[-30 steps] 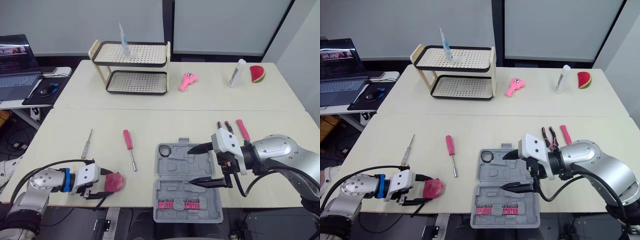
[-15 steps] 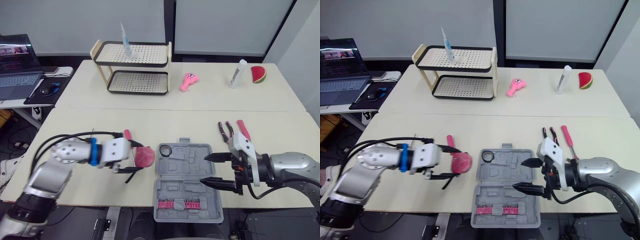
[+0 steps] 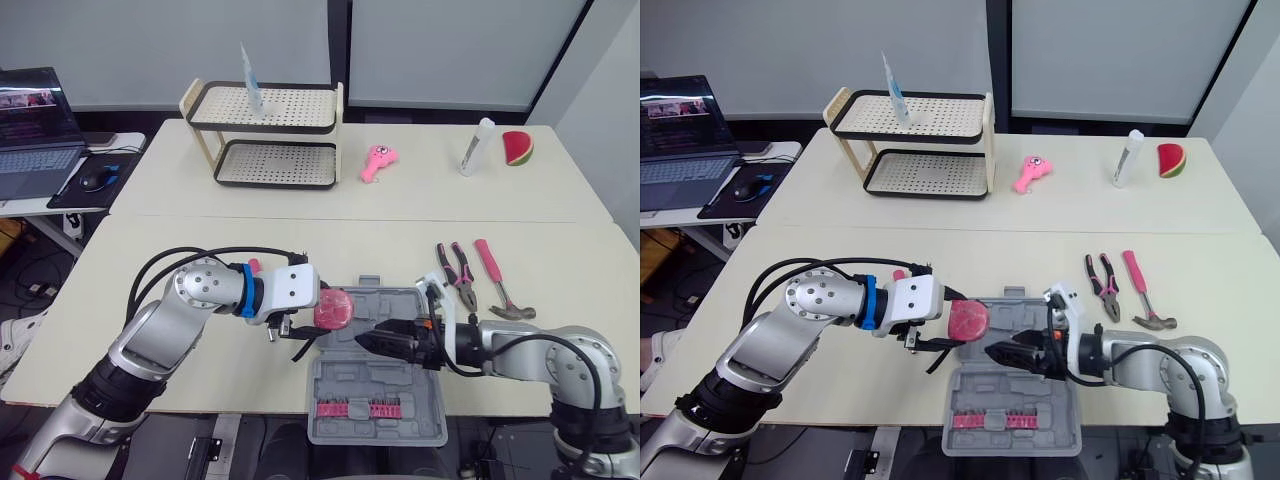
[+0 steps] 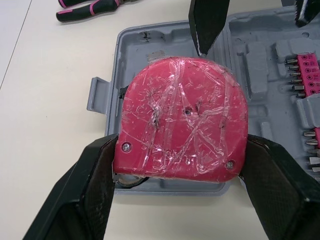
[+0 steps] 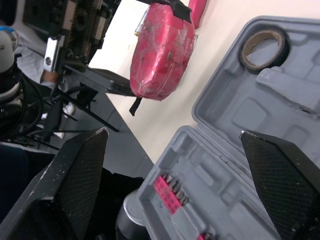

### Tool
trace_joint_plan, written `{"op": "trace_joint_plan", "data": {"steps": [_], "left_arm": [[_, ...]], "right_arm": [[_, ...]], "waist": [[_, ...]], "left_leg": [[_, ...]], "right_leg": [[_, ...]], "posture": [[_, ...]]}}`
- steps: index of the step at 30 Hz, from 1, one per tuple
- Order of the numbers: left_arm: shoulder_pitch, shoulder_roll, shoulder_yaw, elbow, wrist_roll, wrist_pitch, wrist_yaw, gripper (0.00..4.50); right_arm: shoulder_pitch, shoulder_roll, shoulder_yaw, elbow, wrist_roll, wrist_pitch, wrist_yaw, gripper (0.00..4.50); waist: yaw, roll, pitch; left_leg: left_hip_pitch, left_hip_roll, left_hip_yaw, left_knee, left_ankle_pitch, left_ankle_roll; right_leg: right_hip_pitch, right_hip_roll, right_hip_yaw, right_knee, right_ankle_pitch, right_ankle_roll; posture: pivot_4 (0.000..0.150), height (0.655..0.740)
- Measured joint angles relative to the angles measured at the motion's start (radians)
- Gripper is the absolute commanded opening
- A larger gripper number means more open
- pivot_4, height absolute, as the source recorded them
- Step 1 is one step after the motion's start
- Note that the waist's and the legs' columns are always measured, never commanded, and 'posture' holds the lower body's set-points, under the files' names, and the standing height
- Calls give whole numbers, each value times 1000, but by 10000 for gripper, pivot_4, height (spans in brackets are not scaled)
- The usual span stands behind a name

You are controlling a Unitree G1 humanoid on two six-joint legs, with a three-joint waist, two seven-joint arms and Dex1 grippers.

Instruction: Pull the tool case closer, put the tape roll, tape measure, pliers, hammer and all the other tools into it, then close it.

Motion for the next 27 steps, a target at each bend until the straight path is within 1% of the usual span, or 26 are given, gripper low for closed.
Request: {"op": "trace_joint_plan", "data": {"steps": [3, 6, 7, 8, 9, 10, 13, 15, 18, 23, 25, 27], "left_arm": [[1, -6, -9, -16, 0, 1, 0, 32757], [1, -8, -16, -18, 0, 2, 1, 32757], [2, -15, -16, -19, -3, 3, 3, 32757], [2, -23, -16, -19, -7, 4, 5, 32757], [3, -28, -16, -22, -14, 5, 6, 32757], [5, -28, -16, -23, -17, 6, 7, 32757], [16, -27, -16, -23, -19, 8, 13, 32757], [16, -27, -16, -23, -20, 10, 21, 32757], [16, -27, -16, -23, -19, 10, 28, 32757], [16, -37, -15, -21, -19, 0, 48, 32756], [21, -39, -15, -21, -19, -2, 54, 32756], [28, -40, -15, -21, -19, -8, 66, 32755]], "right_arm": [[-34, 28, 5, 68, 81, -10, -100, 45000], [-39, 41, 14, 97, 104, -18, -134, 45000], [-69, 73, 19, 151, 126, -38, -165, 45000], [-78, 81, 26, 164, 133, -45, -173, 45000], [-86, 85, 34, 178, 143, -52, -183, 40946], [-92, 87, 36, 188, 154, -58, -188, 38601], [-110, 84, 49, 210, 170, -68, -197, 28209], [-110, 81, 57, 214, 174, -74, -199, 23145], [-111, 68, 68, 223, 190, -79, -199, 18474], [-111, 46, 89, 228, 204, -85, -205, 12353], [-111, 45, 93, 228, 210, -90, -206, 10313], [-111, 44, 96, 231, 212, -100, -207, 9545]], "waist": [[0, 0, 0], [-1, 0, 0], [-2, 0, 0], [-3, 0, 0], [-3, 0, 0], [-3, 0, 0], [-3, 0, 0], [-2, 0, 0], [-2, 0, 0], [-2, 0, 0], [-2, 0, 0], [-2, 0, 0]], "left_leg": [[0, 0, -1, 0, 0, 0], [0, 0, 0, 0, 0, 0], [0, 0, 0, 0, 0, 0], [0, 1, 0, 0, 0, 0], [0, 1, 0, 0, 0, 0], [0, 1, 0, -1, 0, 0], [0, 1, 0, -1, 0, 0], [0, 1, 0, 0, 0, 0], [0, 1, 0, 0, 0, 0], [0, 1, 0, 0, 0, 0], [0, 1, 0, 0, 0, 0], [0, 1, 0, 0, 0, 0]], "right_leg": [[0, 0, 0, 0, 0, 0], [-1, 1, 0, 0, 0, 0], [-1, 1, 0, 1, 0, 0], [-1, 1, 0, 1, 0, 0], [-1, 1, 0, 1, 0, 0], [-1, 1, 0, 1, 0, 0], [-1, 1, 0, 1, 0, 0], [-1, 1, 0, 1, 0, 0], [-1, 1, 0, 1, 0, 0], [-1, 1, 0, 1, 0, 0], [-1, 1, 0, 1, 0, 0], [-1, 1, 0, 1, 0, 0]], "posture": [[1500, 7290], [1500, 7290], [1500, 7290], [1500, 7290], [1500, 7290], [1500, 7290], [1500, 7290], [1500, 7290], [1500, 7290], [1500, 7290], [1500, 7290], [1500, 7290]]}}
